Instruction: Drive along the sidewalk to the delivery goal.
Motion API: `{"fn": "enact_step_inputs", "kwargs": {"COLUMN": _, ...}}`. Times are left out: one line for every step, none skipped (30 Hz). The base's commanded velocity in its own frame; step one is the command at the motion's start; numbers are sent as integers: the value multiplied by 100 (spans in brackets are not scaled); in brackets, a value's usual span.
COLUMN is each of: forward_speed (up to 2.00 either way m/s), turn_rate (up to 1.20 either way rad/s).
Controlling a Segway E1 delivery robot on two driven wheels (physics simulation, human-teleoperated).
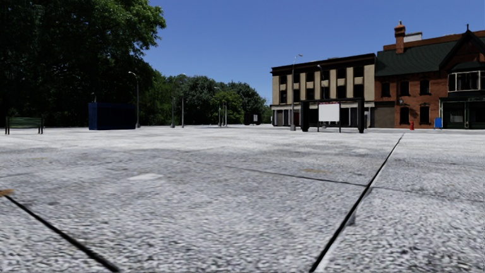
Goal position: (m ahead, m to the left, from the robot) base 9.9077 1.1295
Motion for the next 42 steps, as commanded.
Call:
{"fn": "enact_step_inputs", "kwargs": {"forward_speed": 200, "turn_rate": 0}}
{"fn": "enact_step_inputs", "kwargs": {"forward_speed": 200, "turn_rate": 0}}
{"fn": "enact_step_inputs", "kwargs": {"forward_speed": 200, "turn_rate": 0}}
{"fn": "enact_step_inputs", "kwargs": {"forward_speed": 200, "turn_rate": 0}}
{"fn": "enact_step_inputs", "kwargs": {"forward_speed": 200, "turn_rate": 0}}
{"fn": "enact_step_inputs", "kwargs": {"forward_speed": 200, "turn_rate": 0}}
{"fn": "enact_step_inputs", "kwargs": {"forward_speed": 200, "turn_rate": 0}}
{"fn": "enact_step_inputs", "kwargs": {"forward_speed": 200, "turn_rate": 0}}
{"fn": "enact_step_inputs", "kwargs": {"forward_speed": 200, "turn_rate": 0}}
{"fn": "enact_step_inputs", "kwargs": {"forward_speed": 200, "turn_rate": 0}}
{"fn": "enact_step_inputs", "kwargs": {"forward_speed": 200, "turn_rate": 0}}
{"fn": "enact_step_inputs", "kwargs": {"forward_speed": 200, "turn_rate": 0}}
{"fn": "enact_step_inputs", "kwargs": {"forward_speed": 200, "turn_rate": 0}}
{"fn": "enact_step_inputs", "kwargs": {"forward_speed": 200, "turn_rate": 0}}
{"fn": "enact_step_inputs", "kwargs": {"forward_speed": 200, "turn_rate": 0}}
{"fn": "enact_step_inputs", "kwargs": {"forward_speed": 200, "turn_rate": 0}}
{"fn": "enact_step_inputs", "kwargs": {"forward_speed": 200, "turn_rate": 0}}
{"fn": "enact_step_inputs", "kwargs": {"forward_speed": 200, "turn_rate": 0}}
{"fn": "enact_step_inputs", "kwargs": {"forward_speed": 200, "turn_rate": 0}}
{"fn": "enact_step_inputs", "kwargs": {"forward_speed": 200, "turn_rate": 0}}
{"fn": "enact_step_inputs", "kwargs": {"forward_speed": 200, "turn_rate": 0}}
{"fn": "enact_step_inputs", "kwargs": {"forward_speed": 200, "turn_rate": 0}}
{"fn": "enact_step_inputs", "kwargs": {"forward_speed": 200, "turn_rate": 0}}
{"fn": "enact_step_inputs", "kwargs": {"forward_speed": 200, "turn_rate": 0}}
{"fn": "enact_step_inputs", "kwargs": {"forward_speed": 200, "turn_rate": 0}}
{"fn": "enact_step_inputs", "kwargs": {"forward_speed": 200, "turn_rate": 0}}
{"fn": "enact_step_inputs", "kwargs": {"forward_speed": 200, "turn_rate": 0}}
{"fn": "enact_step_inputs", "kwargs": {"forward_speed": 200, "turn_rate": 0}}
{"fn": "enact_step_inputs", "kwargs": {"forward_speed": 200, "turn_rate": 0}}
{"fn": "enact_step_inputs", "kwargs": {"forward_speed": 200, "turn_rate": 0}}
{"fn": "enact_step_inputs", "kwargs": {"forward_speed": 200, "turn_rate": 0}}
{"fn": "enact_step_inputs", "kwargs": {"forward_speed": 200, "turn_rate": 0}}
{"fn": "enact_step_inputs", "kwargs": {"forward_speed": 200, "turn_rate": 0}}
{"fn": "enact_step_inputs", "kwargs": {"forward_speed": 200, "turn_rate": 0}}
{"fn": "enact_step_inputs", "kwargs": {"forward_speed": 200, "turn_rate": 0}}
{"fn": "enact_step_inputs", "kwargs": {"forward_speed": 200, "turn_rate": 0}}
{"fn": "enact_step_inputs", "kwargs": {"forward_speed": 200, "turn_rate": 0}}
{"fn": "enact_step_inputs", "kwargs": {"forward_speed": 200, "turn_rate": 0}}
{"fn": "enact_step_inputs", "kwargs": {"forward_speed": 200, "turn_rate": 0}}
{"fn": "enact_step_inputs", "kwargs": {"forward_speed": 200, "turn_rate": 0}}
{"fn": "enact_step_inputs", "kwargs": {"forward_speed": 200, "turn_rate": 0}}
{"fn": "enact_step_inputs", "kwargs": {"forward_speed": 200, "turn_rate": 0}}
